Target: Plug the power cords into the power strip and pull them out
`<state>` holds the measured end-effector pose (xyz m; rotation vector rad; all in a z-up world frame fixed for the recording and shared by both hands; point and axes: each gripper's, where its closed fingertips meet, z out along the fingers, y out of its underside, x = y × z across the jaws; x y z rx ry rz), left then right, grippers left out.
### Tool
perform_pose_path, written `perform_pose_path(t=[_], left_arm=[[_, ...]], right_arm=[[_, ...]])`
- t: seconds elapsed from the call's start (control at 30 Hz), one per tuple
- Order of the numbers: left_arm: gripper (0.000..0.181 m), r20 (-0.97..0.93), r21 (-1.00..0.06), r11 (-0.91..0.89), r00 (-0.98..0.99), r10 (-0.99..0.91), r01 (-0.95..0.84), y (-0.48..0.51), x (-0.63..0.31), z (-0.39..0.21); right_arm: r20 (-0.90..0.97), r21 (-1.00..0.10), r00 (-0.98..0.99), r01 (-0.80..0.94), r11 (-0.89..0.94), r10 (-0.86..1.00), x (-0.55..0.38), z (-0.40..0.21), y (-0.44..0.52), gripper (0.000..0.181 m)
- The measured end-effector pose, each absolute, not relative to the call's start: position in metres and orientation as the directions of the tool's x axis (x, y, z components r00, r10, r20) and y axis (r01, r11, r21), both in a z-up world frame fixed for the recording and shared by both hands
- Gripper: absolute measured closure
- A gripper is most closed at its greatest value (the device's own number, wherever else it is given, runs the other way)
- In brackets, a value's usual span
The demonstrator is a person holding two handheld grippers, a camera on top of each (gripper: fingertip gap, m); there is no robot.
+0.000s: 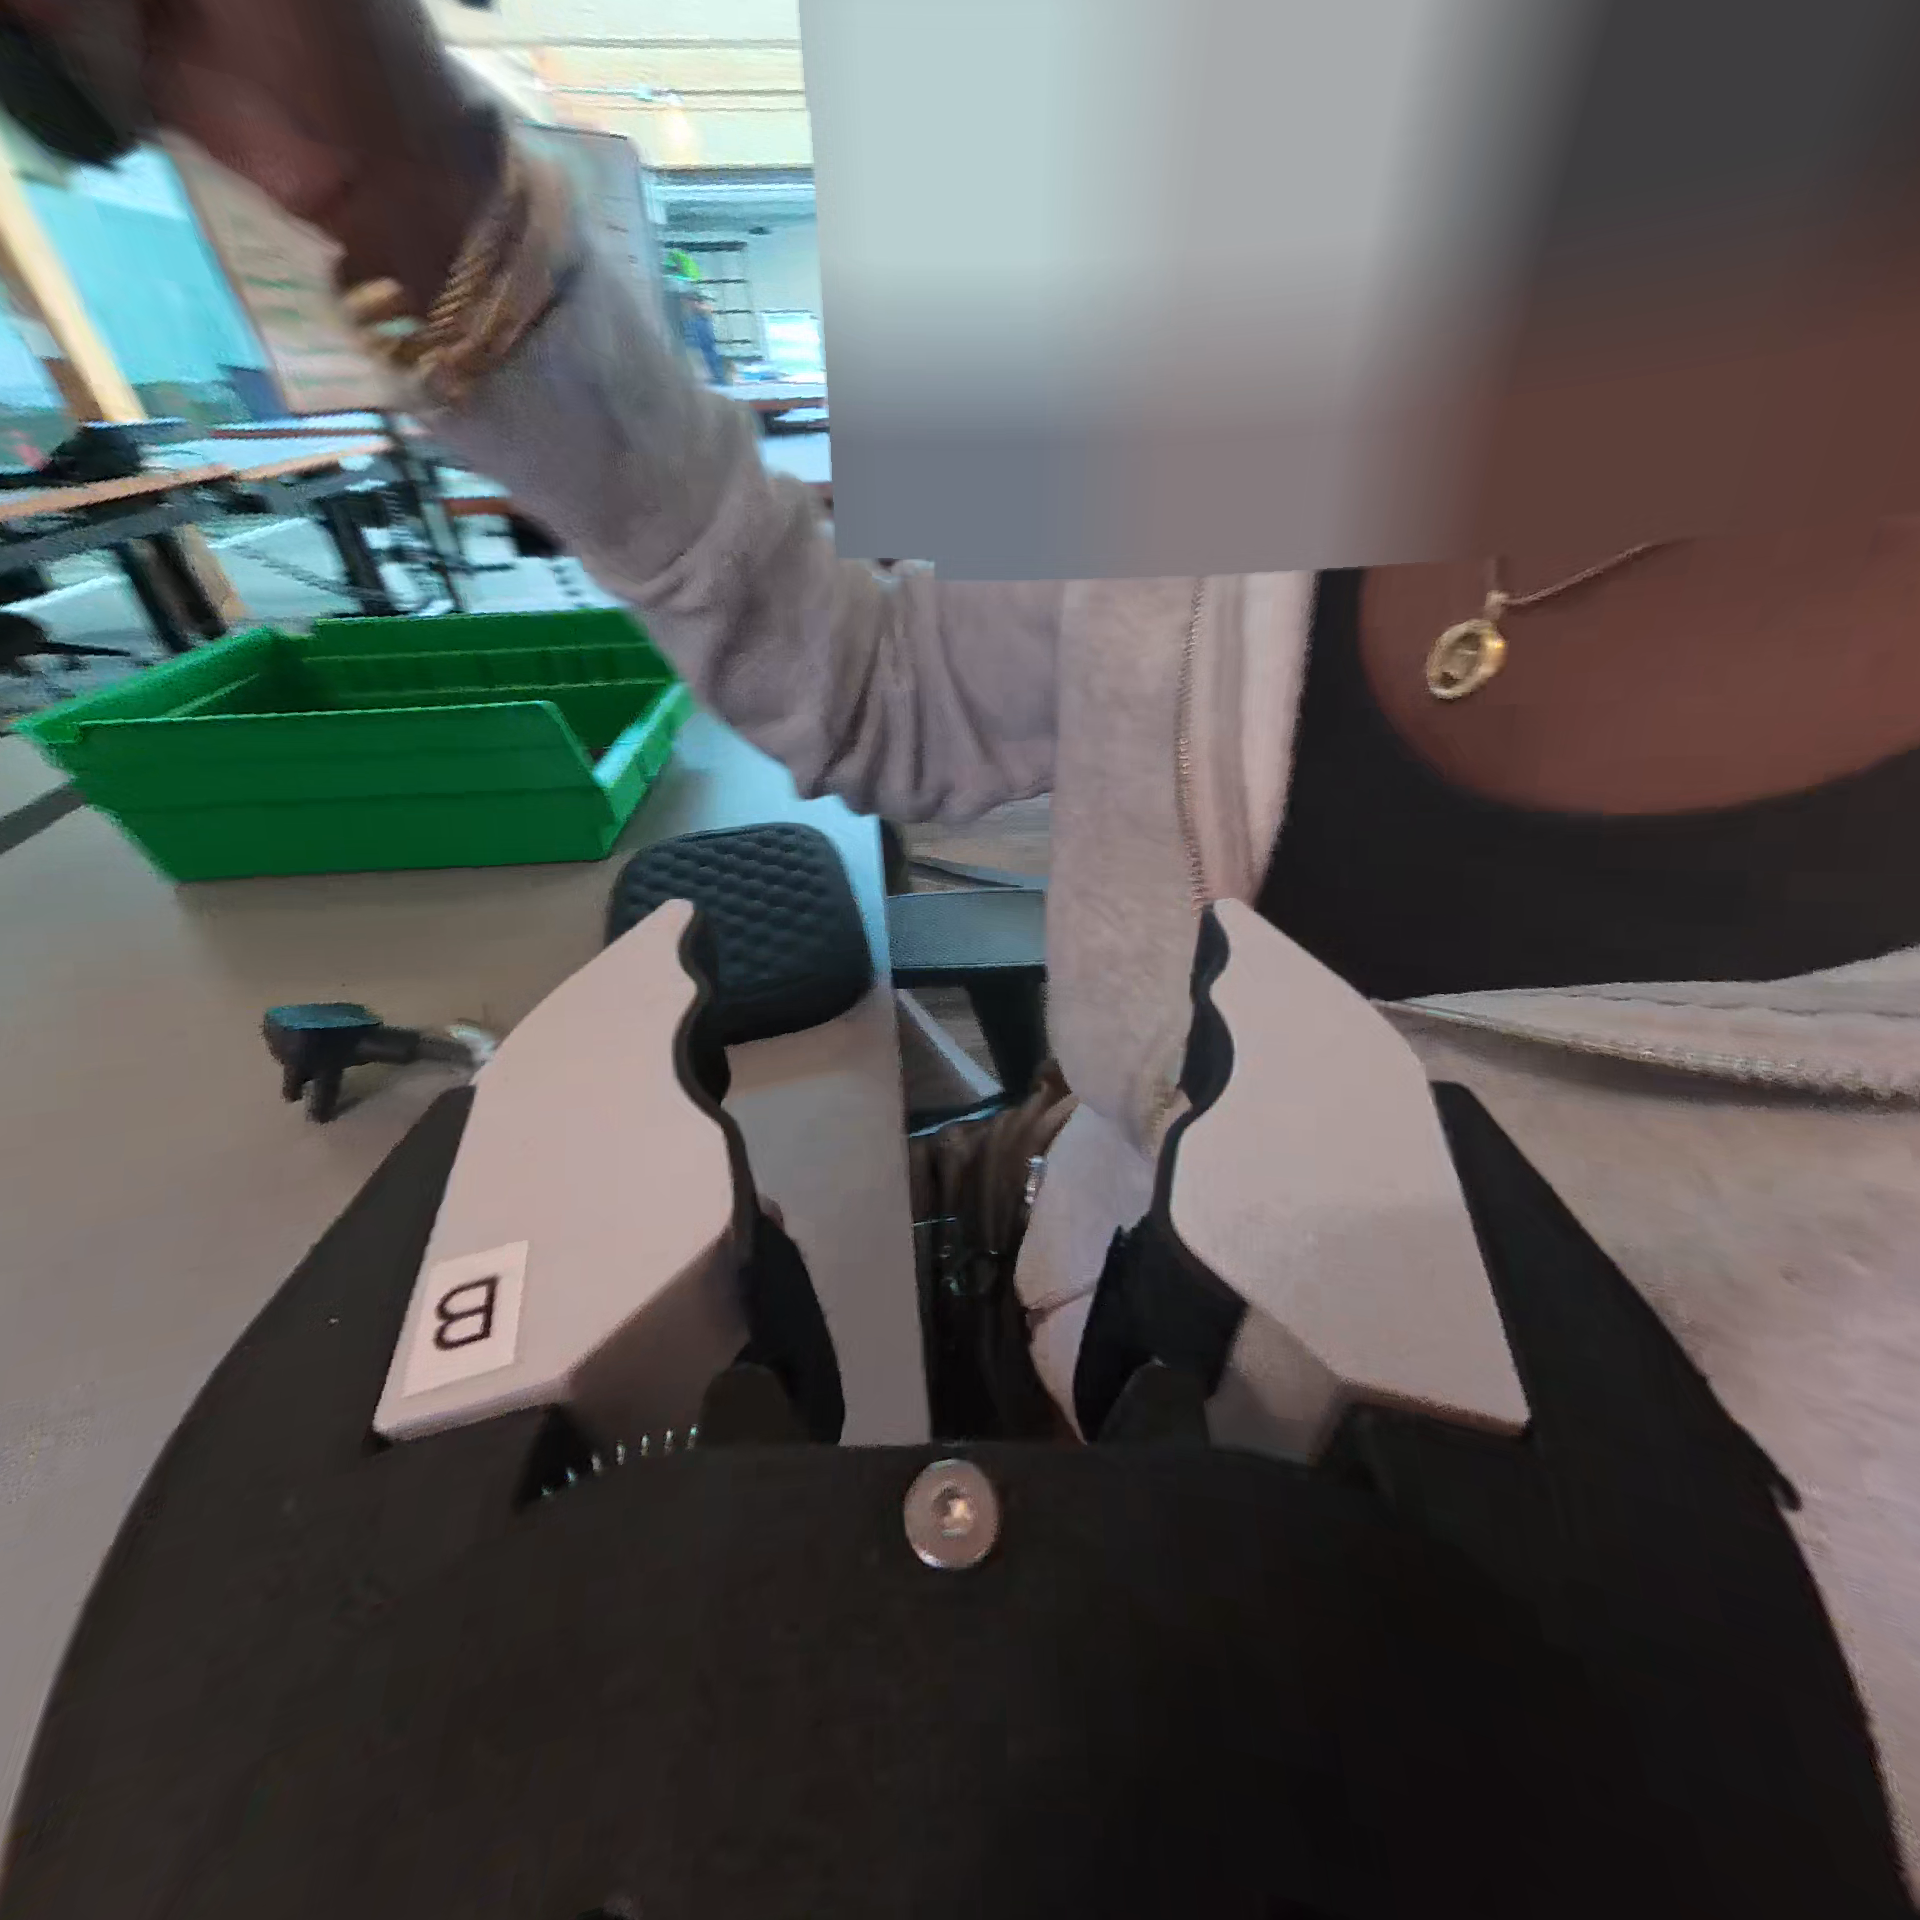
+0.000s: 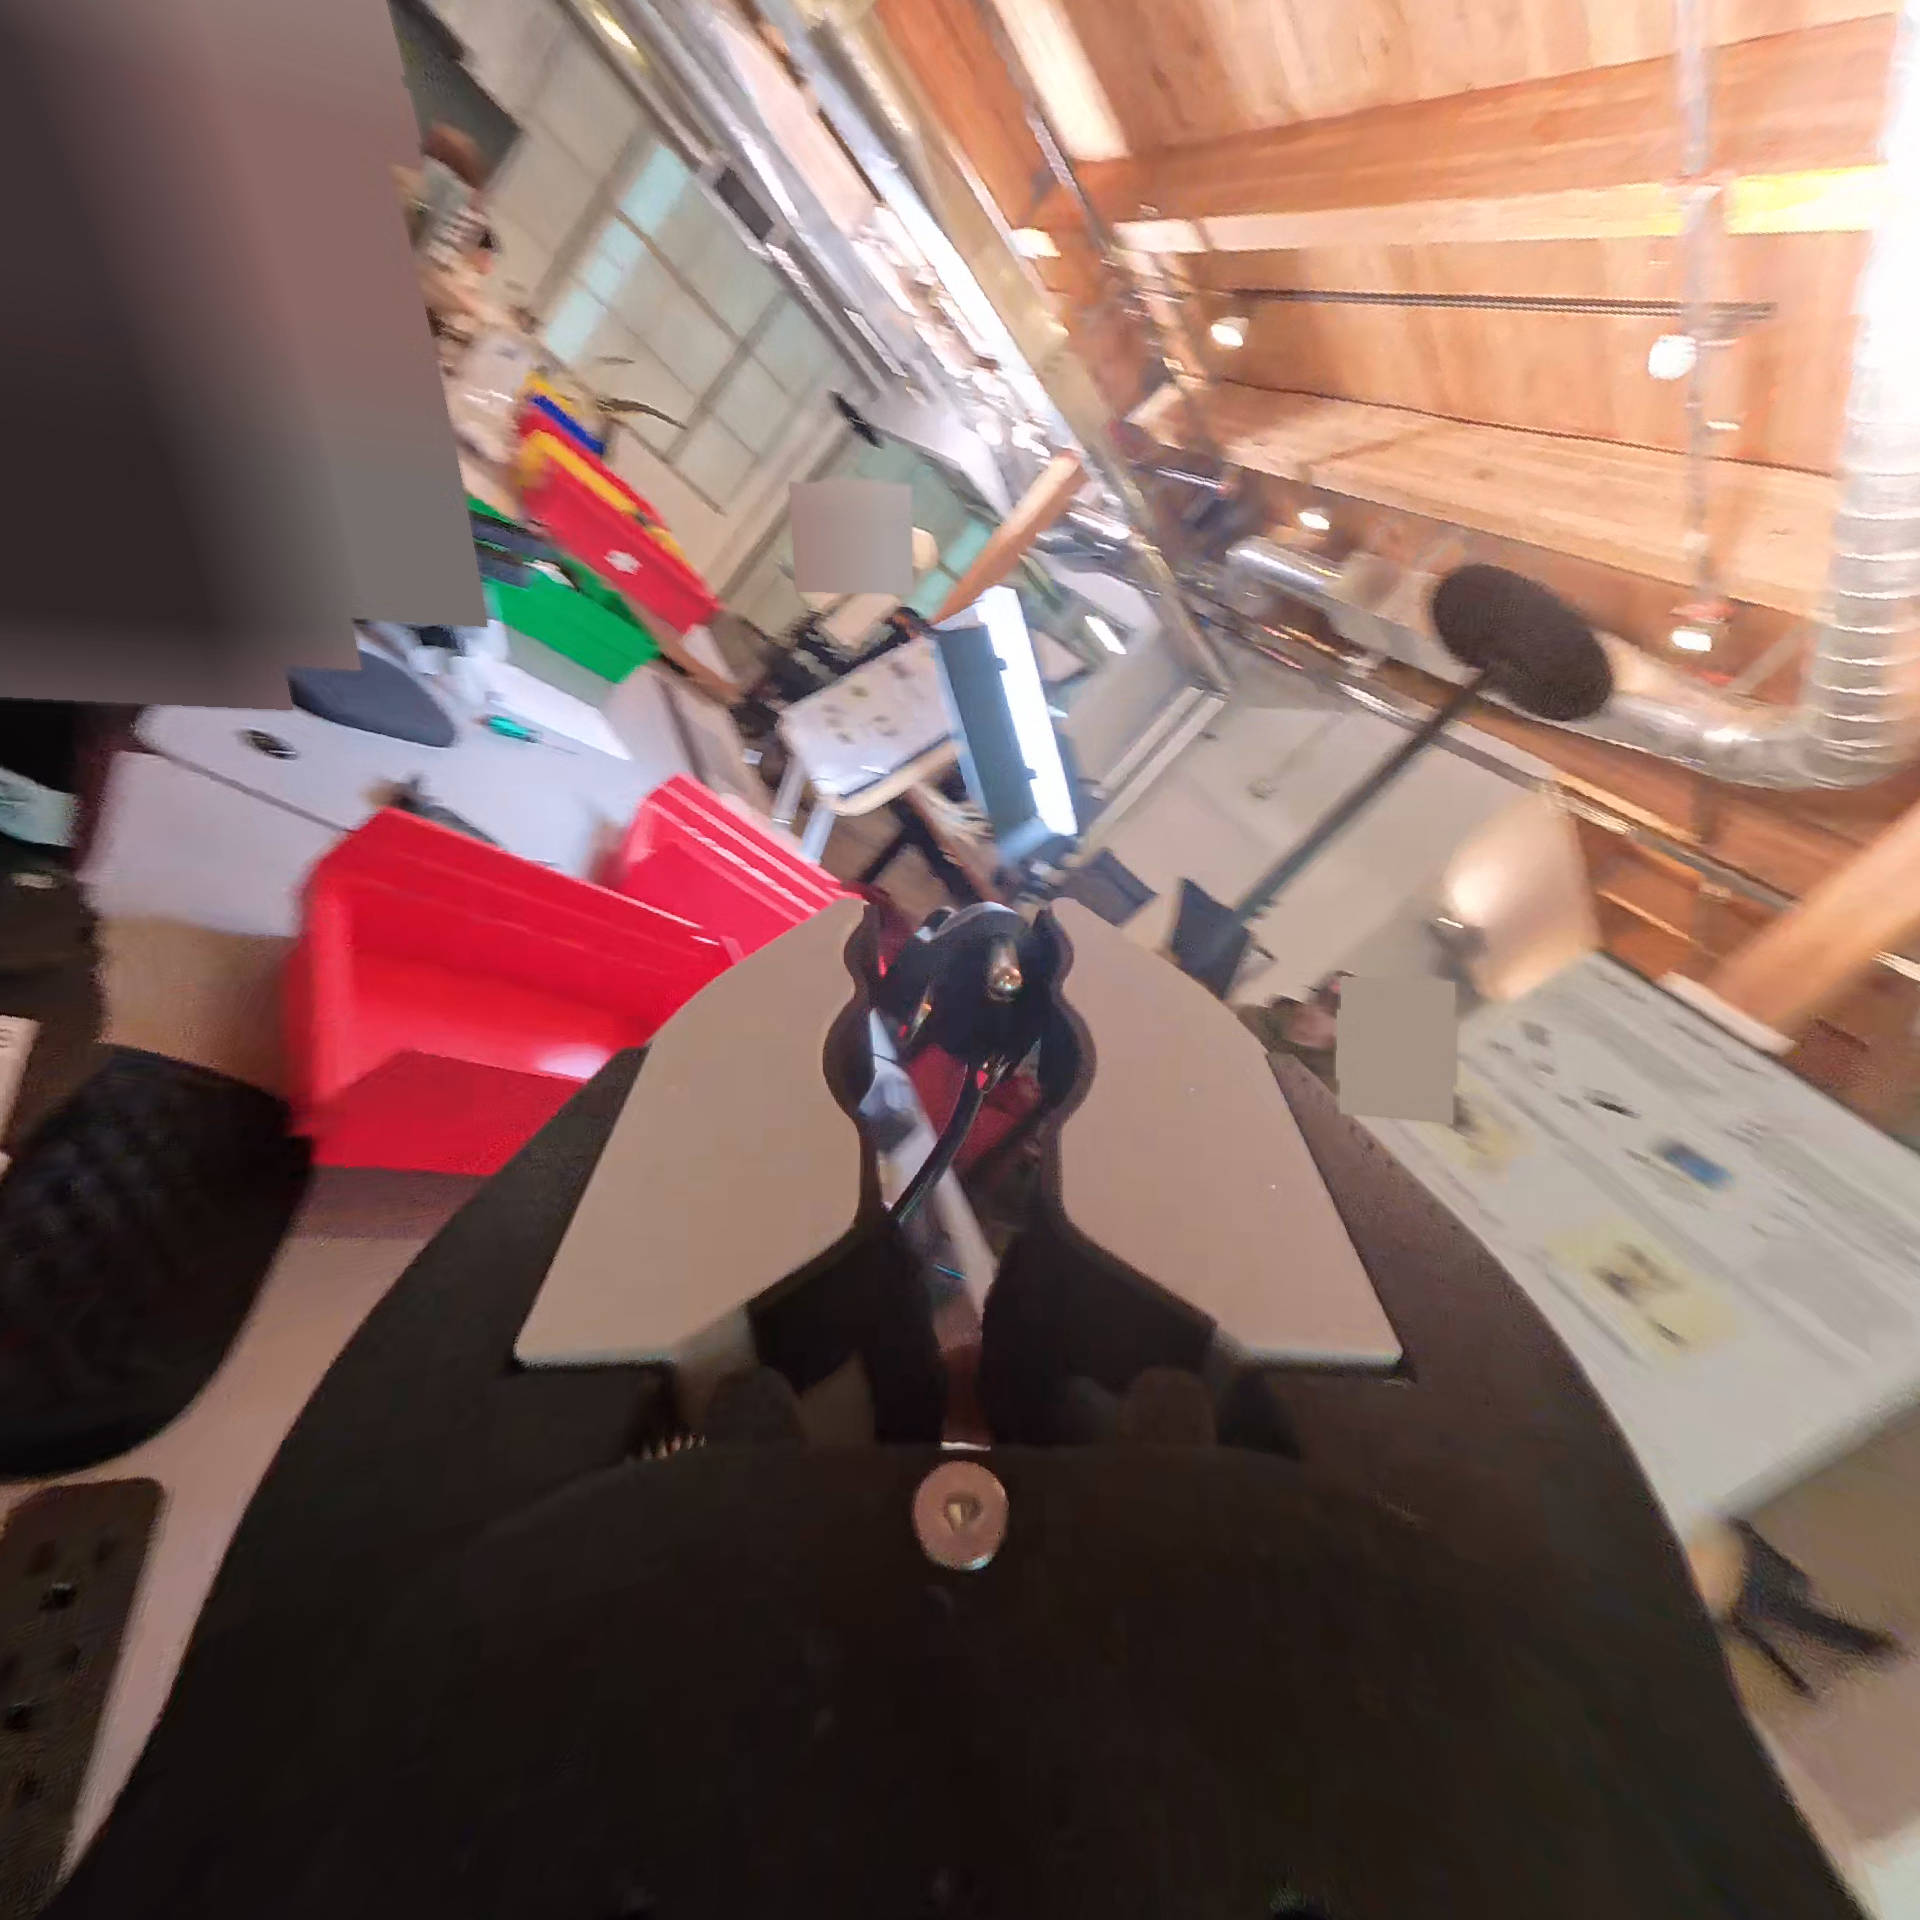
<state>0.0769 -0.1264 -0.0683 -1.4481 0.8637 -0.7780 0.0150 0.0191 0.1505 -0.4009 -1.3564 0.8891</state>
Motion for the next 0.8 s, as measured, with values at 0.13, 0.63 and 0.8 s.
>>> perform_pose_path(t=[0.13,0.63,0.8], left_arm=[[0.085,0.042,-0.999,-0.029,0.728,-0.685,0.031,-0.101,0.031,-0.061],[0.083,0.023,-0.996,0.077,0.982,-0.19,0.038,-0.11,-0.08,-0.046],[0.084,-0.029,-0.997,-0.06,0.99,-0.139,-0.038,-0.105,-0.083,-0.065]], right_arm=[[0.653,-0.695,0.19,-0.232,0.68,0.733,0.08,0.189,0.079,0.154],[0.362,-0.932,0.48,0.175,0.317,0.799,0.23,0.078,0.268,0.153],[0.189,-0.978,0.498,0.174,0.116,0.846,0.219,0.003,0.315,0.152]])
